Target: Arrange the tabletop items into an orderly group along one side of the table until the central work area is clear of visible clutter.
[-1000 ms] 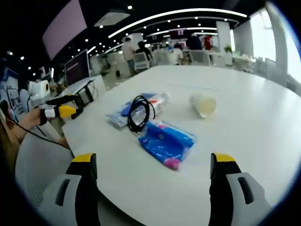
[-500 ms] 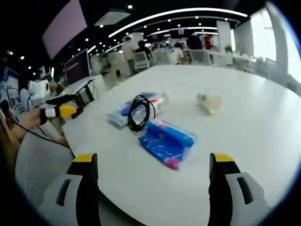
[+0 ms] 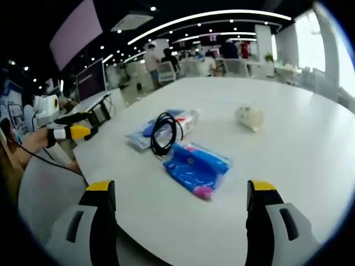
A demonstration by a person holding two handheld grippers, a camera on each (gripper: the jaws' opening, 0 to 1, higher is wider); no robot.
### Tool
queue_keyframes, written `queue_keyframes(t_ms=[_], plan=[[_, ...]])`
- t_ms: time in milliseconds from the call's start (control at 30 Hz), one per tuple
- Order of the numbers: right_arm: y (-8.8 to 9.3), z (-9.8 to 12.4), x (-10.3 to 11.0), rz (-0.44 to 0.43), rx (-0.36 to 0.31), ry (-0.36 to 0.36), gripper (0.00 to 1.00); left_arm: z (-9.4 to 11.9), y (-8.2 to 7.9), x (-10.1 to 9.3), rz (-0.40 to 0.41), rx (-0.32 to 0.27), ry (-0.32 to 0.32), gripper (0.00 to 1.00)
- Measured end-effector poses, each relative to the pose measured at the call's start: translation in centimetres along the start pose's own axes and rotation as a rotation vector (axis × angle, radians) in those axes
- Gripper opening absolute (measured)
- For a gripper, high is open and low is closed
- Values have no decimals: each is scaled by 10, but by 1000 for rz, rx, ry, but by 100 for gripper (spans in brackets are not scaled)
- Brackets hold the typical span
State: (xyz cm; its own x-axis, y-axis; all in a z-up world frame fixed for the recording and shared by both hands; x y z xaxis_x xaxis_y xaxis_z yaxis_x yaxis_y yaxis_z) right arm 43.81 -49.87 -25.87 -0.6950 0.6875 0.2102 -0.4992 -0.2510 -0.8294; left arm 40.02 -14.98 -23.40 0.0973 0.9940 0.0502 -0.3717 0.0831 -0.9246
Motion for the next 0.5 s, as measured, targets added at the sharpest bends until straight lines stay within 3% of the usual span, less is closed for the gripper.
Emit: queue_keyframes(t_ms=[500], plan=[[0, 0, 0, -6, 0, -3, 98, 1, 1, -1, 0, 18, -1, 99]])
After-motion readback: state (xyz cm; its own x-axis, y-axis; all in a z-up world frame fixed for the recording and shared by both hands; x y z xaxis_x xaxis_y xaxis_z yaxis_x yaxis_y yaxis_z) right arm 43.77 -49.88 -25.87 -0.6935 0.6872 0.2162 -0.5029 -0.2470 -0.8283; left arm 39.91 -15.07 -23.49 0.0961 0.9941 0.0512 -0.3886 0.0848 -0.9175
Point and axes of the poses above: the point that each gripper's makers call its tool centre point, and the gripper's own axes: z roughly backward along the fingers, x roughly to its left, y roughly out of its underside, the point moved 8 cm from there along z, roughly backward along the fingers, and after that the axes turned 7 degrees about -y, right-handed, at the moved point
